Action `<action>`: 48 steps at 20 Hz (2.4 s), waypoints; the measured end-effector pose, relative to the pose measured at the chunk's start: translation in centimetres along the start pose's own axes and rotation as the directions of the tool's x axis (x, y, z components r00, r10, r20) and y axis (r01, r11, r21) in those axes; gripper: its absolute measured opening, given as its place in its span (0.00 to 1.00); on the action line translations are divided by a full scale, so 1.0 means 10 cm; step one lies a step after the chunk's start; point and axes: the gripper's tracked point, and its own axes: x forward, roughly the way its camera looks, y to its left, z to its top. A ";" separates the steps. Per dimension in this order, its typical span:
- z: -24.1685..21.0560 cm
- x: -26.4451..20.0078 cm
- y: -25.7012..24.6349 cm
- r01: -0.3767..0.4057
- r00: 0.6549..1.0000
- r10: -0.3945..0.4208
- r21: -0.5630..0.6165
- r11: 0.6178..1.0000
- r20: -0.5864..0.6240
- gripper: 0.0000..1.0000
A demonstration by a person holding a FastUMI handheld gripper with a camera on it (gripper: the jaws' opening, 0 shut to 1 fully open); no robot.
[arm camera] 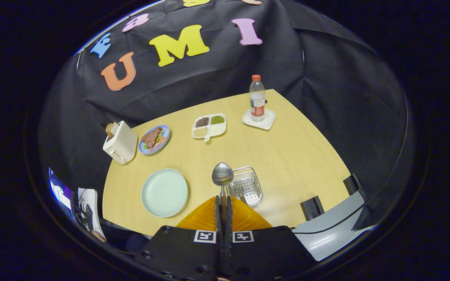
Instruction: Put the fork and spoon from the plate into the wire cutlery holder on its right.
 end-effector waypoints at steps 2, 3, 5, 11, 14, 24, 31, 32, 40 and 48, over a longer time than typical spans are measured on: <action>-0.07 0.02 -0.09 0.009 1.000 -0.009 0.006 1.000 -0.023 0.01; -0.06 0.02 -0.10 0.010 1.000 -0.010 0.009 1.000 -0.029 0.01; -0.06 0.03 -0.12 0.011 0.999 -0.010 0.018 1.000 -0.038 0.01; -0.05 0.13 -0.13 0.038 0.996 -0.035 0.038 0.999 -0.079 0.01; -0.02 0.19 -0.17 0.056 0.995 -0.051 0.053 0.997 -0.089 0.01; 0.21 0.03 0.02 0.006 1.000 -0.007 0.046 0.999 0.017 0.60; 0.48 -0.44 0.50 -0.069 0.957 0.073 -0.026 0.997 0.280 0.96; 0.52 -0.54 0.62 -0.083 0.939 0.094 -0.047 0.995 0.332 0.95; 0.60 -1.63 1.36 0.012 0.637 0.173 -0.234 0.972 0.751 0.96; 0.31 -1.74 1.70 0.073 0.494 0.196 -0.265 0.961 0.847 0.96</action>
